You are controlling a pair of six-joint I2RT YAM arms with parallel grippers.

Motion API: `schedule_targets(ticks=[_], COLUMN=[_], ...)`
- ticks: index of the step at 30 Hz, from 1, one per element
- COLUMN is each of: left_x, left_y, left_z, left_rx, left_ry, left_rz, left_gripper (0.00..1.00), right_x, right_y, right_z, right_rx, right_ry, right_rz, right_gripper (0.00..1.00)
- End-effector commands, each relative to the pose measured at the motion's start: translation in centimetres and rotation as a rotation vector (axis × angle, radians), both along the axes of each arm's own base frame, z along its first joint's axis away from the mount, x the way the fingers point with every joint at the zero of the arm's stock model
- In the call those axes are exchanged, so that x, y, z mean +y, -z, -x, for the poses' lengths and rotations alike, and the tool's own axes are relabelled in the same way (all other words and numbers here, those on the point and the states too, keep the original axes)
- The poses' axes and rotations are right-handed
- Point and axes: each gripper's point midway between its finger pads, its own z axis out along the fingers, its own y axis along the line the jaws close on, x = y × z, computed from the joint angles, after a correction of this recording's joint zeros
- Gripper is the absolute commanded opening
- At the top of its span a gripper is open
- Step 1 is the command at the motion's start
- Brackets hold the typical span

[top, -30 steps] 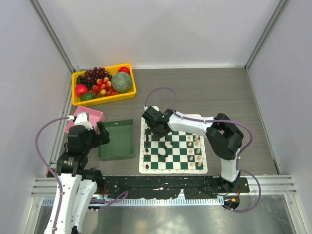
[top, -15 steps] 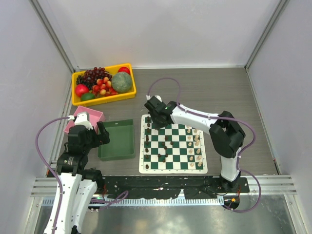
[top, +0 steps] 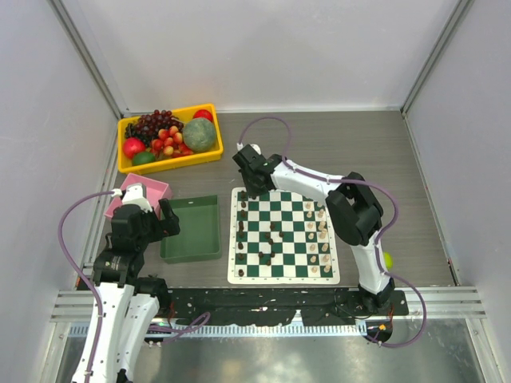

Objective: Set up the chess pieces on the board

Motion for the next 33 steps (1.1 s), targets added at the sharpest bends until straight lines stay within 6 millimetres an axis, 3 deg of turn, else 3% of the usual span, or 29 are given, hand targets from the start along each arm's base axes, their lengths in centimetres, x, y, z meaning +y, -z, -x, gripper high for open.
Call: schedule_targets(ticks=[1,14,24,31,33], left_x=[-0.2,-0.2,-0.2,-0.2,-0.2], left_y=[-0.8,-0.8,-0.8,-0.8,-0.8], left_z=[-0.5,-0.5,-0.5,-0.5,-0.5], left_rx=[-0.034,-0.032,-0.034,-0.032,-0.032], left_ry=[0.007,0.009,0.006,0.007,0.007], left_rz=[0.008,0.011,0.008,0.009,0.009], left_gripper=[0.99,0.99,0.99,0.99,0.99], right_x=[1.1,0.8,1.1,1.0,0.9], right_y=[-0.8,-1.1,0.5,1.3,1.1], right_z=[-1.7,-2.7,-3.2,-2.6,-2.6], right_rx=[-0.044,-0.078,-0.06,-0.03,-0.032], right_ry=[0.001,0.02,0.023,0.015,0.016], right_rz=[-0.03,-0.022,-0.021,-0.02,-0.021], right_gripper=[0.18,0.2,0.2,0.26,0.33])
